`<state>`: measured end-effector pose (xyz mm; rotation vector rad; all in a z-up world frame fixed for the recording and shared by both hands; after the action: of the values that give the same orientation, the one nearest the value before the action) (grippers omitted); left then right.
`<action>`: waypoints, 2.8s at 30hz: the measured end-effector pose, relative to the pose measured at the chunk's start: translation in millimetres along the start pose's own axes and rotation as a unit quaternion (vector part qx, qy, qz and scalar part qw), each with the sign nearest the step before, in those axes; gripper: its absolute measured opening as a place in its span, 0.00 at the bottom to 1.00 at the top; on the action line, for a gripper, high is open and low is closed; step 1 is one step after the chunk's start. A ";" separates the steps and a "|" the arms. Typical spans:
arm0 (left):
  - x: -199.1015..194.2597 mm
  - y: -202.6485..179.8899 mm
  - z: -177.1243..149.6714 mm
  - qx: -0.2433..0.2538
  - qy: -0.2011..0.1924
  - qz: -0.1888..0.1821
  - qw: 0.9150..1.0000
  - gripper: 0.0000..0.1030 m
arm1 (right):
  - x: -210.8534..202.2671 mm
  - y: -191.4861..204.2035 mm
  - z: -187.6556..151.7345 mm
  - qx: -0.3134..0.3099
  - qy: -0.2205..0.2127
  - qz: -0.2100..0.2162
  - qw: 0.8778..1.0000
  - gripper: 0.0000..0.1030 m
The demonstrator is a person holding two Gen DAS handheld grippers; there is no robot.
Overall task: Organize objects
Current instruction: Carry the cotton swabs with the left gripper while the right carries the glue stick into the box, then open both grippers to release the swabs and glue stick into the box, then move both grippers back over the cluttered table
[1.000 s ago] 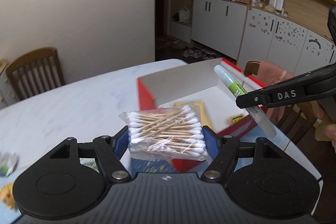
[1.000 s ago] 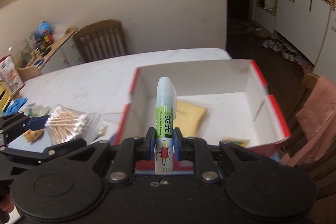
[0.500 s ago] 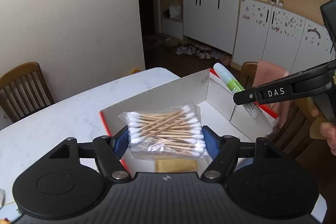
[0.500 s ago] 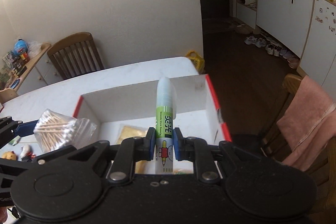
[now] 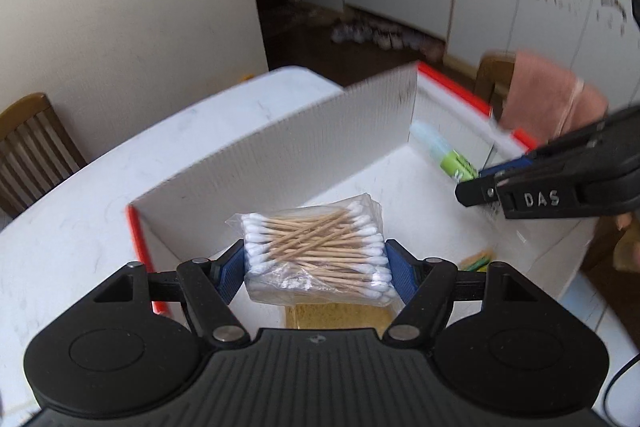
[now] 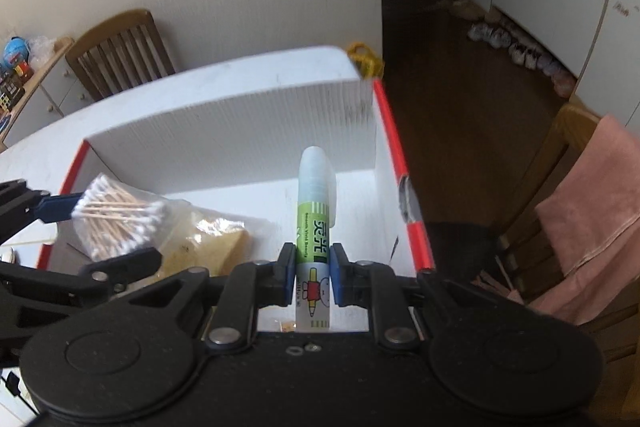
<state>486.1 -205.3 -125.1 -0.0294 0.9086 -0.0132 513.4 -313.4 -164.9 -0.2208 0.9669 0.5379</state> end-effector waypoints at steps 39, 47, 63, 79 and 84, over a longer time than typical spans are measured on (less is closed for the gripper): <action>12.6 9.9 -12.9 -0.044 0.066 -0.030 0.996 0.72 | -11.9 13.7 -6.5 -0.032 0.031 0.012 0.999 0.33; -23.9 17.2 -6.5 -0.063 0.014 -0.039 0.997 0.72 | -41.4 20.3 -4.2 -0.027 -0.004 0.016 0.999 0.35; -107.7 52.4 -11.4 -0.115 -0.073 -0.056 0.989 0.72 | -97.4 71.5 -5.9 -0.038 -0.070 0.020 0.997 0.43; -191.7 128.3 -63.3 -0.128 -0.115 -0.050 0.984 0.81 | -125.8 183.6 -14.3 -0.072 -0.105 0.053 0.990 0.67; -207.6 160.7 -87.5 -0.140 -0.112 -0.038 0.983 0.82 | -124.0 222.1 -21.0 -0.092 -0.107 0.058 0.988 0.75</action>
<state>289.3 -41.4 -20.2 -0.3216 0.6785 0.0458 325.4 -175.1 -61.3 -0.2672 0.7240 0.7439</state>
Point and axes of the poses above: each gripper's, at about its wrist camera, not at the fingertips, and x roughly the way its jaws point, y to its left, z to its top, the point moved 8 cm from there along x, roughly the way its jaws point, and after that the axes turned 12 degrees about -x, right-handed, at the moved point
